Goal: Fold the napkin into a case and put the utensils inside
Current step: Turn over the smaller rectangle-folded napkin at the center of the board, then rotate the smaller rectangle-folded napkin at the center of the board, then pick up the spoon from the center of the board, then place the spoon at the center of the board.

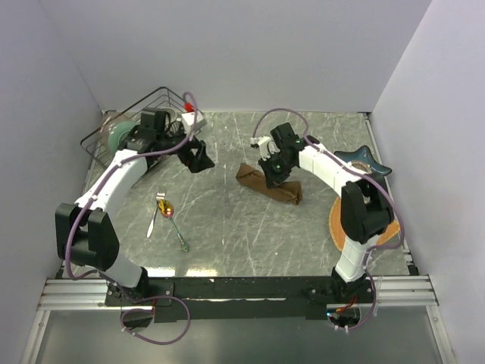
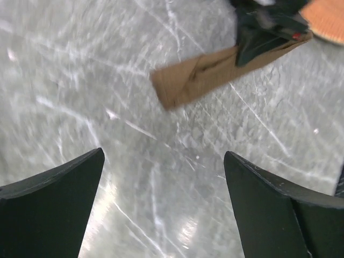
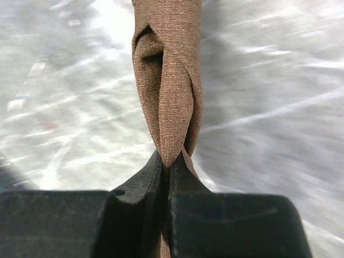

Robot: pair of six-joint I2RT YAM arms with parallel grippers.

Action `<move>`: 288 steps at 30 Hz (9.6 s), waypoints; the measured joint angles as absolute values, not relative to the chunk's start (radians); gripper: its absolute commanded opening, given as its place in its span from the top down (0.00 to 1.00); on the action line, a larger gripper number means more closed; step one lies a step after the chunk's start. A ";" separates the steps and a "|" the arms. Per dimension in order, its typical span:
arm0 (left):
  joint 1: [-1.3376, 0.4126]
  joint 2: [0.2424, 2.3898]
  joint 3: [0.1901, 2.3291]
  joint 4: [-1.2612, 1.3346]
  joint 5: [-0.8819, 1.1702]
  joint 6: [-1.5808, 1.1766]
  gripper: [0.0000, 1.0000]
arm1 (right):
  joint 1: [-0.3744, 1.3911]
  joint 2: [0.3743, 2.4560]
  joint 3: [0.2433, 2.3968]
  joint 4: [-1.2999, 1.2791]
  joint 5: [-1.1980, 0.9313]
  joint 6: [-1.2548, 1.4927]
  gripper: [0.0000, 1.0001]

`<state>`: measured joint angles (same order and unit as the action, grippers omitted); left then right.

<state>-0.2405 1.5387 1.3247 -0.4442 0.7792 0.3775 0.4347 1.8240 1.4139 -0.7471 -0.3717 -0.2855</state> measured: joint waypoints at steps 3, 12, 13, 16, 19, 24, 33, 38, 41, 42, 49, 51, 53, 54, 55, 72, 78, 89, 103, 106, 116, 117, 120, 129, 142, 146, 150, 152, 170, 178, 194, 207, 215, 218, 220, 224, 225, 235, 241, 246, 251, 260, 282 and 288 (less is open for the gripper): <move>-0.186 1.533 1.285 -0.424 0.797 0.278 0.01 | 0.476 1.763 1.376 -0.690 -0.229 -0.335 1.00; -0.102 1.532 1.196 -0.415 0.791 0.116 0.01 | 0.677 1.697 1.118 -0.389 0.183 -0.471 1.00; -0.099 1.532 1.196 -0.416 0.790 0.109 0.01 | 0.699 1.697 1.089 -0.355 0.223 -0.485 1.00; -0.086 1.531 1.196 -0.422 0.789 0.092 0.01 | 0.755 1.697 1.025 -0.258 0.311 -0.521 1.00; -0.072 1.526 1.193 -0.431 0.789 0.085 0.01 | 0.810 1.691 0.953 -0.142 0.387 -0.556 1.00; -0.063 1.503 1.158 -0.430 0.788 0.080 0.01 | 0.883 1.666 0.838 0.019 0.467 -0.619 1.00; -0.060 1.487 1.106 -0.427 0.788 0.058 0.01 | 0.989 1.676 0.715 0.298 0.562 -0.749 0.79; -0.059 1.453 1.072 -0.428 0.788 0.058 0.01 | 1.016 1.676 0.652 0.396 0.576 -0.801 0.78; -0.058 1.431 1.061 -0.426 0.787 0.058 0.01 | 1.031 1.676 0.604 0.450 0.582 -0.835 0.67; -0.058 1.428 1.059 -0.426 0.787 0.058 0.01 | 1.038 1.676 0.588 0.475 0.585 -0.847 0.63; -0.057 1.413 1.039 -0.424 0.783 0.059 0.01 | 1.079 1.687 0.514 0.596 0.591 -0.929 0.42; -0.057 1.403 1.028 -0.425 0.781 0.059 0.01 | 1.093 1.686 0.492 0.611 0.588 -0.943 0.43; -0.057 1.390 1.015 -0.425 0.781 0.059 0.01 | 1.105 1.681 0.479 0.609 0.583 -0.950 0.33; -0.057 1.388 1.013 -0.425 0.781 0.058 0.01 | 1.110 1.675 0.476 0.605 0.582 -0.950 0.26; -0.057 1.383 1.010 -0.424 0.781 0.058 0.01 | 1.114 1.666 0.476 0.599 0.580 -0.949 0.15; -0.131 1.480 1.092 -0.389 0.860 0.060 0.70 | 0.954 1.262 0.759 -0.060 0.232 -0.500 0.09; -0.274 1.657 1.216 -0.360 0.856 0.058 0.74 | 0.730 1.185 0.817 -0.292 0.075 -0.323 0.35; -0.402 1.872 1.285 -0.376 0.808 0.093 0.81 | 0.592 1.406 0.900 -0.529 -0.148 -0.160 0.52; -0.430 1.895 1.147 -0.430 0.746 0.123 0.82 | 0.453 1.792 1.129 -0.752 -0.367 -0.093 0.50; -0.437 1.887 1.133 -0.439 0.743 0.129 0.78 | 0.436 1.816 1.155 -0.779 -0.380 -0.083 0.47; -0.423 1.766 1.284 -0.505 0.746 0.198 0.71 | 0.416 1.655 1.151 -0.808 -0.429 -0.089 0.41; -0.424 1.767 1.317 -0.503 0.744 0.202 0.71 | 0.416 1.627 1.151 -0.805 -0.444 -0.086 0.41; -0.432 1.779 1.370 -0.490 0.741 0.207 0.72 | 0.416 1.599 1.151 -0.805 -0.491 -0.070 0.41; -0.467 1.938 1.377 -0.501 0.703 0.232 0.78 | 0.416 1.689 1.063 -0.806 -0.537 -0.023 0.42; -0.471 1.886 1.169 -0.489 0.687 0.241 0.82 | 0.418 1.866 1.187 -0.908 -0.413 -0.027 0.41; -0.477 1.802 1.073 -0.493 0.713 0.223 0.57 | 0.419 1.901 1.281 -0.907 -0.316 -0.102 0.28; -0.470 1.685 1.011 -0.502 0.728 0.180 0.55 | 0.417 1.933 1.408 -0.882 -0.236 -0.205 0.18; -0.461 1.624 1.019 -0.495 0.723 0.171 0.58 | 0.416 1.913 1.431 -0.877 -0.235 -0.236 0.14; -0.517 1.898 1.263 -0.516 0.471 0.457 0.79 | 0.213 1.704 1.236 -0.919 -0.202 -0.080 0.46; -0.730 1.737 1.045 -0.489 0.472 0.450 0.75 | 0.206 1.842 1.239 -0.857 -0.179 -0.067 0.48; -0.357 1.222 1.010 -0.487 0.495 0.218 0.01 | 0.367 2.059 1.503 -0.748 -0.318 -0.096 0.41; 0.079 1.139 1.058 -0.667 0.429 0.054 0.28 | 0.269 1.952 1.589 -0.770 -0.311 -0.139 0.07; 0.112 1.165 0.968 -0.672 0.353 -0.010 0.38 | 0.253 1.687 1.615 -0.762 -0.297 -0.179 0.00; 0.111 1.190 0.971 -0.684 0.340 -0.067 0.36 | 0.259 1.605 1.563 -0.718 -0.304 -0.181 0.00; 0.109 1.211 0.970 -0.684 0.333 -0.120 0.38 | 0.259 1.558 1.503 -0.690 -0.312 -0.177 0.00; 0.107 1.244 0.942 -0.648 0.330 -0.242 0.42 | 0.257 1.530 1.435 -0.691 -0.354 -0.170 0.00; 0.106 1.257 0.923 -0.630 0.335 -0.282 0.43 | 0.255 1.530 1.431 -0.695 -0.361 -0.170 0.00; -0.162 1.225 0.680 -0.572 0.132 -0.672 0.68 | 0.218 1.533 1.418 -0.755 -0.386 -0.177 0.00; -0.195 1.258 0.687 -0.550 -0.023 -0.729 0.65 | 0.191 1.545 1.391 -0.765 -0.388 -0.176 0.00; -0.217 1.323 0.707 -0.535 -0.076 -0.744 0.66 | 0.179 1.546 1.380 -0.776 -0.390 -0.177 0.00; -0.221 1.370 0.719 -0.526 -0.091 -0.746 0.68 | 0.155 1.546 1.380 -0.780 -0.390 -0.177 0.00; -0.224 1.452 0.751 -0.534 -0.105 -0.748 0.85 | 0.117 1.544 1.351 -0.792 -0.390 -0.181 0.00; -0.584 1.831 1.677 -0.398 -0.147 -0.578 0.99 | 0.080 1.555 1.300 -0.836 -0.492 -0.158 0.00; -0.662 1.912 1.674 -0.324 -0.212 -0.563 0.99 | 0.080 1.559 1.300 -0.834 -0.508 -0.126 0.00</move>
<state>-0.6617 1.9118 1.6741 -0.3244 -0.2115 -0.5629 0.0799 1.5585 1.3003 -0.8345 -0.5076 -0.1261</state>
